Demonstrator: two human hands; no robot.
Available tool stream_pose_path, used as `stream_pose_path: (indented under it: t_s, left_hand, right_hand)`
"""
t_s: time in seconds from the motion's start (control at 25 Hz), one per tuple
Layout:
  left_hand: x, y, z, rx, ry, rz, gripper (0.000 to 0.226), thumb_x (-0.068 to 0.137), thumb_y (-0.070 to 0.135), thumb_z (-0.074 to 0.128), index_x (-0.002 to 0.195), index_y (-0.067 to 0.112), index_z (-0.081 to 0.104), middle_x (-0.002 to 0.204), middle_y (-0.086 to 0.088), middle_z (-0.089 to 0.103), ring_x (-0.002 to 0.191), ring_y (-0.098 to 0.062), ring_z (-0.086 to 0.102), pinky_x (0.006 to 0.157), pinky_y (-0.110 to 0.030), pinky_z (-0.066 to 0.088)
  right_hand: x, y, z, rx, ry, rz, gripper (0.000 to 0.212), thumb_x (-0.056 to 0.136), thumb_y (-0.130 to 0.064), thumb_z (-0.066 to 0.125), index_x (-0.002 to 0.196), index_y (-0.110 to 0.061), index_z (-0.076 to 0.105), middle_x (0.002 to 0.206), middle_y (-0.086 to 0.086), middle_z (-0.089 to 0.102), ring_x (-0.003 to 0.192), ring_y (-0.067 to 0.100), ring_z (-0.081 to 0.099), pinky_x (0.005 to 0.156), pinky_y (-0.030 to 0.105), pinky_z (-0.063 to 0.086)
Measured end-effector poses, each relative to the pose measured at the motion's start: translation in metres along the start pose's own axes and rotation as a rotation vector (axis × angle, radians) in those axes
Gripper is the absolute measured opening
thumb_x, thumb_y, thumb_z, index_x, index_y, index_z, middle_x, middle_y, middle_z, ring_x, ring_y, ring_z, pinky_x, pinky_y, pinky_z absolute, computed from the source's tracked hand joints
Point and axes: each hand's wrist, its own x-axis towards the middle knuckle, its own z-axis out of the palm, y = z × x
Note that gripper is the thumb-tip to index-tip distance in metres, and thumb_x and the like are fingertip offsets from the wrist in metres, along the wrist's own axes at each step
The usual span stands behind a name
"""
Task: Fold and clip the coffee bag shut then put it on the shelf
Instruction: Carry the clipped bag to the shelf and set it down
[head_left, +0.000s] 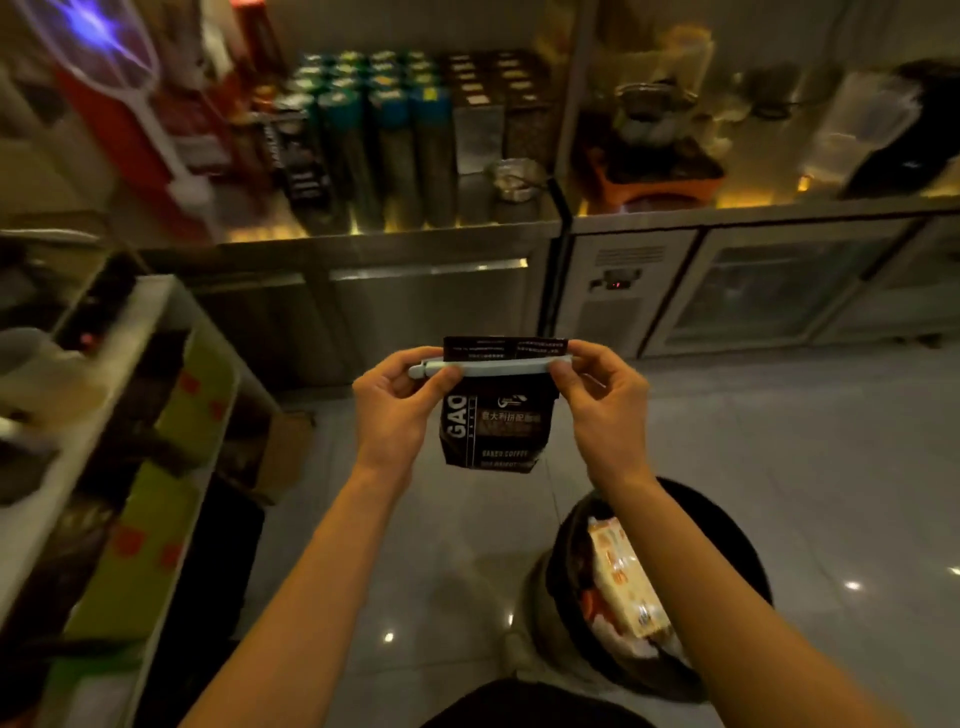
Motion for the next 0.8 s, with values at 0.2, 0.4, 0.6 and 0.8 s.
stream_pose_path:
  t_s: [0.2, 0.4, 0.6, 0.8]
  left_hand:
    - [0.072, -0.002, -0.014, 0.032, 0.170, 0.025, 0.021, 0.077, 0.008, 0.076, 0.093, 0.019, 0.070, 0.089, 0.001, 0.076, 0.088, -0.018, 0.074, 0.074, -0.030, 0.061]
    - [0.148, -0.002, -0.053, 0.072, 0.324, 0.030, 0.021, 0.078, 0.013, 0.077, 0.094, 0.025, 0.069, 0.089, 0.005, 0.076, 0.086, -0.012, 0.073, 0.067, -0.022, 0.057]
    - [0.244, -0.017, -0.096, 0.050, 0.375, 0.017, 0.023, 0.078, 0.012, 0.076, 0.097, 0.021, 0.069, 0.092, 0.003, 0.075, 0.088, -0.013, 0.073, 0.069, -0.022, 0.057]
    - [0.368, -0.031, -0.147, -0.012, 0.387, -0.023, 0.027, 0.070, 0.021, 0.079, 0.095, 0.025, 0.070, 0.098, -0.006, 0.074, 0.092, -0.017, 0.073, 0.075, -0.027, 0.060]
  right_hand:
    - [0.094, 0.011, 0.056, 0.080, -0.171, -0.006, 0.016, 0.090, -0.012, 0.063, 0.105, -0.015, 0.063, 0.091, 0.000, 0.069, 0.085, 0.003, 0.068, 0.072, 0.018, 0.055]
    - [0.164, 0.016, 0.133, 0.115, -0.307, 0.010, 0.016, 0.089, -0.008, 0.064, 0.104, -0.015, 0.062, 0.088, 0.000, 0.068, 0.080, -0.001, 0.068, 0.070, 0.014, 0.053]
    - [0.239, 0.032, 0.217, 0.115, -0.335, 0.004, 0.015, 0.088, -0.008, 0.066, 0.104, -0.009, 0.064, 0.084, 0.001, 0.069, 0.077, 0.001, 0.068, 0.069, 0.015, 0.053]
    - [0.325, 0.044, 0.310, 0.072, -0.330, 0.014, 0.020, 0.088, -0.012, 0.066, 0.107, -0.006, 0.065, 0.090, 0.001, 0.070, 0.084, 0.004, 0.069, 0.071, 0.019, 0.056]
